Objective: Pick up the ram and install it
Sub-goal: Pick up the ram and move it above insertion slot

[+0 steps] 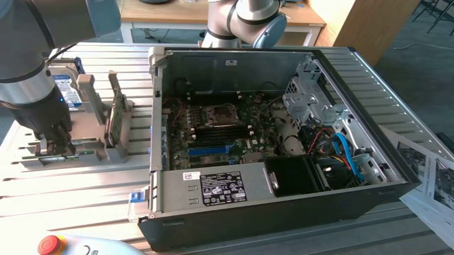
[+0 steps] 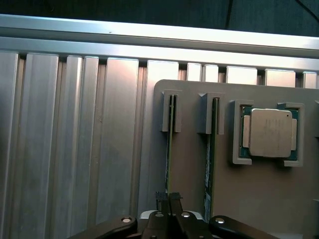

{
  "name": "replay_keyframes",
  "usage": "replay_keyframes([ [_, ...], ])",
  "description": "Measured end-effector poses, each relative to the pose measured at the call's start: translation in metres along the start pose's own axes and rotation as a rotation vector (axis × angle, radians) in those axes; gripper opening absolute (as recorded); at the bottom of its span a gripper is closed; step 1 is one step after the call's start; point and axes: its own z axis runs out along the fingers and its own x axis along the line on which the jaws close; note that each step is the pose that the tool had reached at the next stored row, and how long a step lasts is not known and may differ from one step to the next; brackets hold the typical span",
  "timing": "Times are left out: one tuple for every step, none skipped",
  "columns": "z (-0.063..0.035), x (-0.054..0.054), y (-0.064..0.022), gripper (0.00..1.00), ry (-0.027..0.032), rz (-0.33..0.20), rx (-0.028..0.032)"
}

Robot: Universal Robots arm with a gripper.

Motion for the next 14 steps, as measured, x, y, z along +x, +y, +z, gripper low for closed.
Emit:
replay_keyframes([
  [0.0000, 0.0000, 0.0000, 0.12, 0.0000, 0.000, 0.0000],
  [0.0000, 0.0000, 0.0000, 0.12, 0.0000, 0.000, 0.0001],
  [0.0000, 0.0000, 0.0000, 0.12, 0.0000, 0.000, 0.0000],
  [0.0000, 0.0000, 0.0000, 0.12, 0.0000, 0.000, 0.0000],
  [0.0000, 0.0000, 0.0000, 0.12, 0.0000, 0.000, 0.0000],
  [0.0000, 0.0000, 0.0000, 0.12, 0.0000, 0.000, 0.0001],
  [0.0000, 0.0000, 0.0000, 0.12, -0.0001, 0.000, 0.0003],
  [-0.0001, 0.0000, -0.0001, 0.12, -0.0002, 0.000, 0.0004],
  [-0.0002, 0.0000, 0.0000, 0.12, -0.0002, 0.000, 0.0002],
  [-0.0003, 0.0000, 0.0000, 0.12, -0.0001, 0.000, 0.0001],
  [-0.0004, 0.0000, 0.0000, 0.12, 0.0000, 0.000, 0.0001],
  [-0.0009, 0.0000, 0.0000, 0.12, 0.0001, 0.000, -0.0001],
  [-0.0014, 0.0000, 0.0001, 0.12, 0.0002, 0.000, -0.0002],
  [-0.0021, 0.0000, 0.0001, 0.12, 0.0002, 0.000, -0.0002],
])
